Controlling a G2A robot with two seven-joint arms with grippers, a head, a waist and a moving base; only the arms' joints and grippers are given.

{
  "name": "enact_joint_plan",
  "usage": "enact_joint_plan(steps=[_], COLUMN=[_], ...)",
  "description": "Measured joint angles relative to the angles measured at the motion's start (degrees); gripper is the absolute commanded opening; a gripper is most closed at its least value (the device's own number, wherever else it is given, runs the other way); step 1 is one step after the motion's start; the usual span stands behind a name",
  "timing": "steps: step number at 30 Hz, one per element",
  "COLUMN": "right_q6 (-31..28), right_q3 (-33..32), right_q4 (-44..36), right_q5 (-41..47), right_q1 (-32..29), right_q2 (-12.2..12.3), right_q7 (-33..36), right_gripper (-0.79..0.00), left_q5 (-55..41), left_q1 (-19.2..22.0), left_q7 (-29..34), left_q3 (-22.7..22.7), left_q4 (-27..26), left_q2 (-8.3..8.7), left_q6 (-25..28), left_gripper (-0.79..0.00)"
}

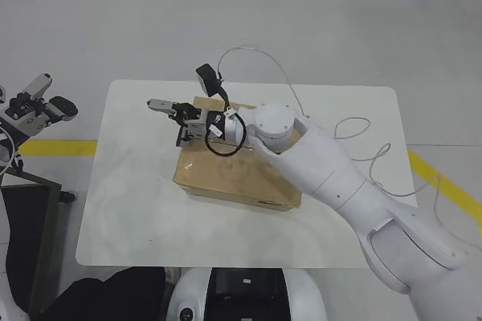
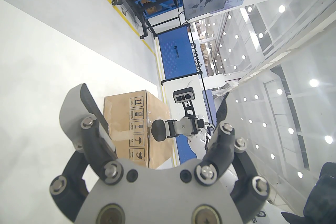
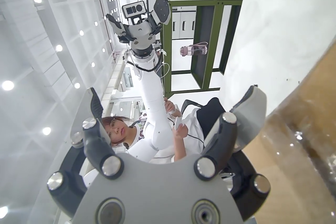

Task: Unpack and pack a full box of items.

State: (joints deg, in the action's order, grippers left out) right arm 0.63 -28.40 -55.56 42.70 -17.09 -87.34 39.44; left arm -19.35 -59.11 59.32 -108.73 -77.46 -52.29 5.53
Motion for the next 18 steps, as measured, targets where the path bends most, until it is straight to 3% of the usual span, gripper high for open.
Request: enact_joint_plan(steps=[8, 18], right_q6=[-0.1, 0.9], right_q3=[-1.2, -5.5], right_q4=[3.4, 1.8], right_q5=[-1.4, -4.4], right_q1=[-0.9, -3.1], right_q2=[-1.0, 0.0], right_q7=[2.1, 3.8], right_gripper=[0.0, 0.0], left_q5=[0.0, 0.0], left_q1=[0.0, 0.0], left_q7=[0.0, 0.0], left_q3=[0.0, 0.0], left_q4=[0.0, 0.0], left_q2=[0.0, 0.0], left_q6=[0.0, 0.0], left_gripper=[0.0, 0.0])
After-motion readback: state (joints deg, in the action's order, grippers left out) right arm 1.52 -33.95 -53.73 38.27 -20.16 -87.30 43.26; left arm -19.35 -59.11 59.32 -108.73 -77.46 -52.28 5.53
